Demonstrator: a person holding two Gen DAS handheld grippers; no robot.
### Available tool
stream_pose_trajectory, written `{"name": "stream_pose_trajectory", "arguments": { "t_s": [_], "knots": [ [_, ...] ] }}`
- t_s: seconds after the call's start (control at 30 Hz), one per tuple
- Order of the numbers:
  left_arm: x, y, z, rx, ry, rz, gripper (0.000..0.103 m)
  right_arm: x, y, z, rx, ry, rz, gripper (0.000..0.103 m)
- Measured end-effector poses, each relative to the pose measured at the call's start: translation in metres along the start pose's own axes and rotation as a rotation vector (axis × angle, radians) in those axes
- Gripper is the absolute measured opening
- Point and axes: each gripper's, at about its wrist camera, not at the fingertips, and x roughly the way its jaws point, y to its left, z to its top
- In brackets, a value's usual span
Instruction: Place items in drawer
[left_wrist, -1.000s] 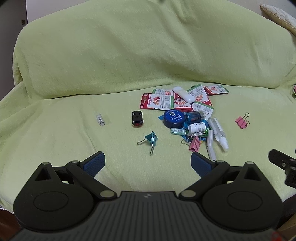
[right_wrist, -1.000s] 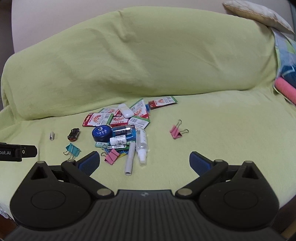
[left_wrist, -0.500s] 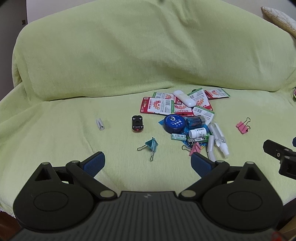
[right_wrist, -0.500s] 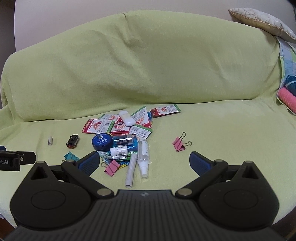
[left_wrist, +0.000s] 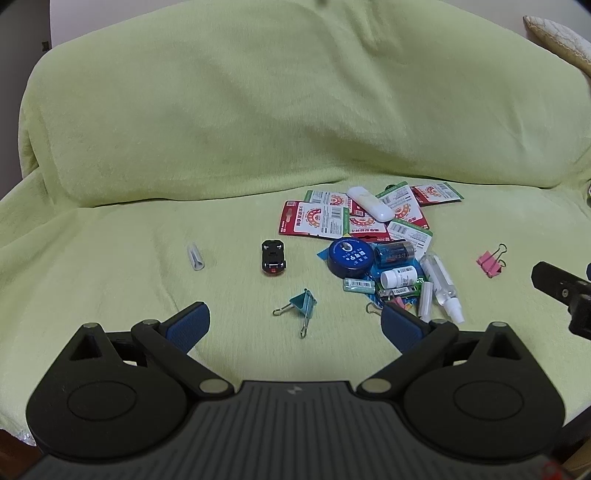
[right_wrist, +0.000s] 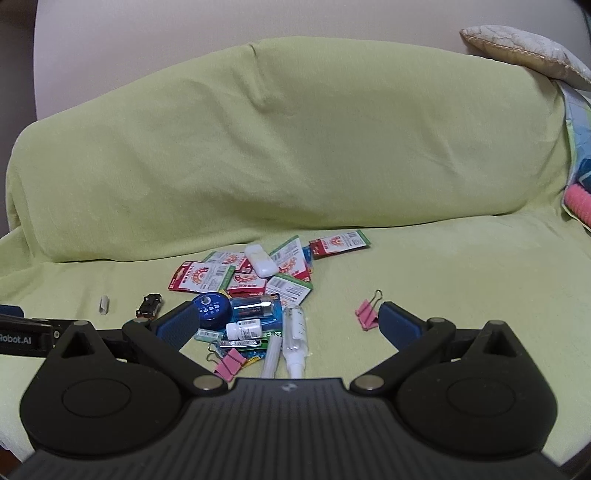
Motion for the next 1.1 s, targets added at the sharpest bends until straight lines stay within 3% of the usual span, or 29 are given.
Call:
{"name": "stream_pose_trajectory", "arguments": {
  "t_s": [0.53,0.73,1.03,1.1],
  "knots": [
    [0.041,-0.010,0.003,0.031,0.017,-0.026,0.100,0.050,-0.001,-0.026,-0.049,0.125,-0.060,0.100],
    [0.059,-0.016,0.008,0.044,0.021,-0.036,0.100,0.086,0.006,-0.035,-0.116,0.162,-0.077,0.086],
    [0.090,-0.027,0.012,0.064,0.036,-0.062,0.100,0.146,0.022,-0.052,-0.202,0.226,-0.080,0.046],
    [0.095,-0.028,0.013,0.065,0.037,-0.067,0.100,0.157,0.025,-0.053,-0.213,0.233,-0.085,0.044]
  ]
}}
